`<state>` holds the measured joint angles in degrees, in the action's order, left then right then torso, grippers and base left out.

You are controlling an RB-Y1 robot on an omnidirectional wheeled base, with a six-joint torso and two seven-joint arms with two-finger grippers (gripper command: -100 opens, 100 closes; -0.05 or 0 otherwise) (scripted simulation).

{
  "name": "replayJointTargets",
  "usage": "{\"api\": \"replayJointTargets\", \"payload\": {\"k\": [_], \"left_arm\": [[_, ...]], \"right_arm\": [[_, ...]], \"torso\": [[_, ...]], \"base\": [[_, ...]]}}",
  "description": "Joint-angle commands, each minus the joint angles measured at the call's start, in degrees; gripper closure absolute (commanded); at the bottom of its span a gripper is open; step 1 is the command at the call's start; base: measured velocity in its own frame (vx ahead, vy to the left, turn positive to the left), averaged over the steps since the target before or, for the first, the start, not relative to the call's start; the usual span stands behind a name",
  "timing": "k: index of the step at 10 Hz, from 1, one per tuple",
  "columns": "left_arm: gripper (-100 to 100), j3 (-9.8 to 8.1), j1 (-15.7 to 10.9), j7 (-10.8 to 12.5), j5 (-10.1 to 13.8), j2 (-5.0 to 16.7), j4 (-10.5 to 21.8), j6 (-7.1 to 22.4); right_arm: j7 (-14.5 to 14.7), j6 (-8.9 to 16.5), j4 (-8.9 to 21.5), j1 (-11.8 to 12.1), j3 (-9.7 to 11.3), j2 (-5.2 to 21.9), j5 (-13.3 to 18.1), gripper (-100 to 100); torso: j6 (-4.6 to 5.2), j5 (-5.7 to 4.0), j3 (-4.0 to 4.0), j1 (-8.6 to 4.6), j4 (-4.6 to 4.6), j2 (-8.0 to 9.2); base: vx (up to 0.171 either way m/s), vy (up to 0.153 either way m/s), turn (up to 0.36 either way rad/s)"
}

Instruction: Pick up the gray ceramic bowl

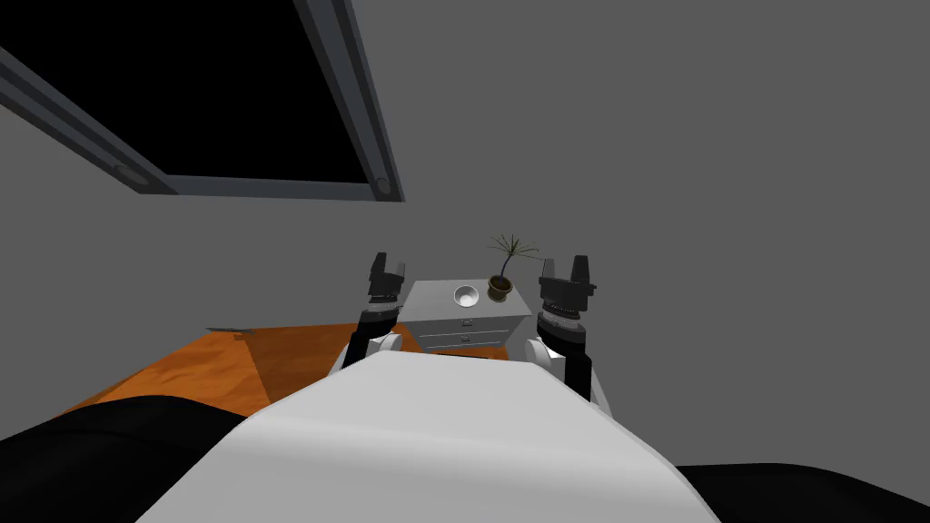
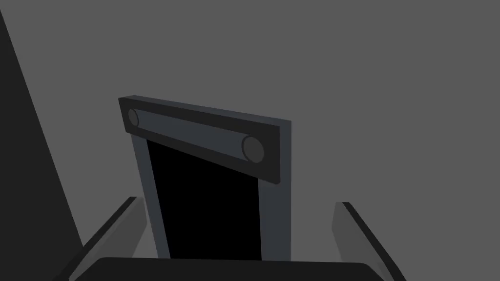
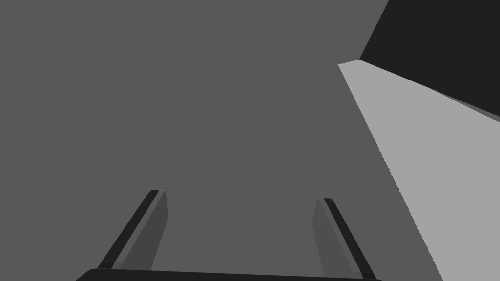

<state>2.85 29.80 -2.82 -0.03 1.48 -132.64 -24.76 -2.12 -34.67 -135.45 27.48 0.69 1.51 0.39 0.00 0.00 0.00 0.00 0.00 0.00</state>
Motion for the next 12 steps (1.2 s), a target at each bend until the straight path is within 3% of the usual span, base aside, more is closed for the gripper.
{"api": "replayJointTargets", "payload": {"k": [1, 7, 8, 12], "left_arm": [[-100, 0.19, -1.55, 0.12, -0.20, 1.98, 1.45, 1.21], [-100, 1.13, -10.25, 0.66, -1.09, 6.37, 9.83, 8.67], [-100, 1.13, -10.94, 0.66, -1.09, 6.37, 10.46, 8.67], [-100, 1.67, -17.61, 0.90, -1.50, 7.69, 16.84, 14.37]], "right_arm": [[0.00, 0.00, 0.00, 0.00, 0.00, 0.00, 0.00, 0], [0.00, 0.00, 0.00, -0.01, 0.00, 0.00, 0.00, 0], [0.00, 0.00, 0.00, -0.01, 0.00, 0.00, 0.00, 0], [0.00, 0.00, 0.00, 0.00, 0.00, 0.00, 0.00, 0]], "torso": [[0.00, 0.00, 0.00, 0.00, 0.00, 0.00], [0.02, 0.01, 0.12, 0.05, 0.05, 0.21], [0.02, 0.01, 0.13, 0.05, 0.05, 0.23], [-0.01, 0.00, 0.14, 0.00, 0.05, 0.23]], "base": [[-0.016, 0.003, -0.086], [-0.057, 0.012, -0.110], [-0.055, 0.003, -0.033], [-0.066, -0.004, -0.083]]}}
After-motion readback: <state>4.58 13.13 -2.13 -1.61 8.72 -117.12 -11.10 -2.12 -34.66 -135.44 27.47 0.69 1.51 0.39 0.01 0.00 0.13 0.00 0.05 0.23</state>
